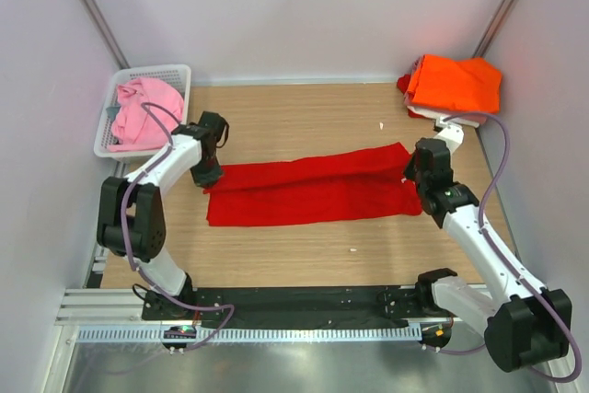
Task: Fold and stack the t-shirts
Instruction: Fold the tshirt
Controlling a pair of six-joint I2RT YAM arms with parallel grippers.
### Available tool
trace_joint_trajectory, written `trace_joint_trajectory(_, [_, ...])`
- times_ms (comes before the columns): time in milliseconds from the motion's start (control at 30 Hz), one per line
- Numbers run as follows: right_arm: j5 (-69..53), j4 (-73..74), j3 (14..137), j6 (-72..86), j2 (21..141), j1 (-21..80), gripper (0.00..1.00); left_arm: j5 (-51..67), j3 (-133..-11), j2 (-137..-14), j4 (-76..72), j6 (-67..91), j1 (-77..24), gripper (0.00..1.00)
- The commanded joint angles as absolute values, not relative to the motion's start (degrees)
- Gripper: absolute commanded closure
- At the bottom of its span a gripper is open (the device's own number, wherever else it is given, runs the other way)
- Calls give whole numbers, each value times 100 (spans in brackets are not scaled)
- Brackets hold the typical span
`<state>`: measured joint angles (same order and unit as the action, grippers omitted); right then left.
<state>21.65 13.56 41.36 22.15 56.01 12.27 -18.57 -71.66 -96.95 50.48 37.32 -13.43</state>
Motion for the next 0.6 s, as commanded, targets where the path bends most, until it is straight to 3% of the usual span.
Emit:
trace_joint_trajectory(0, [3171,2114,4166,3048,5686,1230,58,-1908,-6821,-9194,5571,3884,-1406,95])
trace_joint_trajectory(33, [3303,2240,4166,3346,5774,1222,37,-1742,-6646,-9141,5616,3815,-1424,88])
trace_joint_trajectory(67, [3453,2346,4157,3479,5774,1230,29,-1410,-6566,-9019,5677,3710,-1433,81])
trace_joint_trajectory(100, [3419,2364,4122,3541,5774,1222,24,-1363,-6539,-8974,5765,3622,-1441,71])
trace_joint_trajectory(133, [3349,2312,4079,3577,5748,1230,22,-1397,-6574,-8939,5861,3560,-1441,50])
trace_joint_trajectory(200, [3174,2189,3991,3700,5608,1239,20,-1546,-6749,-8895,6116,3481,-1441,37])
trace_joint_trajectory(333, [2287,1627,3806,3797,5519,1274,20,-1582,-7285,-8991,6013,3489,-1441,35])
trace_joint_trajectory(567, [1477,1388,4410,3823,7248,1916,21,-1257,-7541,-9956,4835,3726,-1626,40])
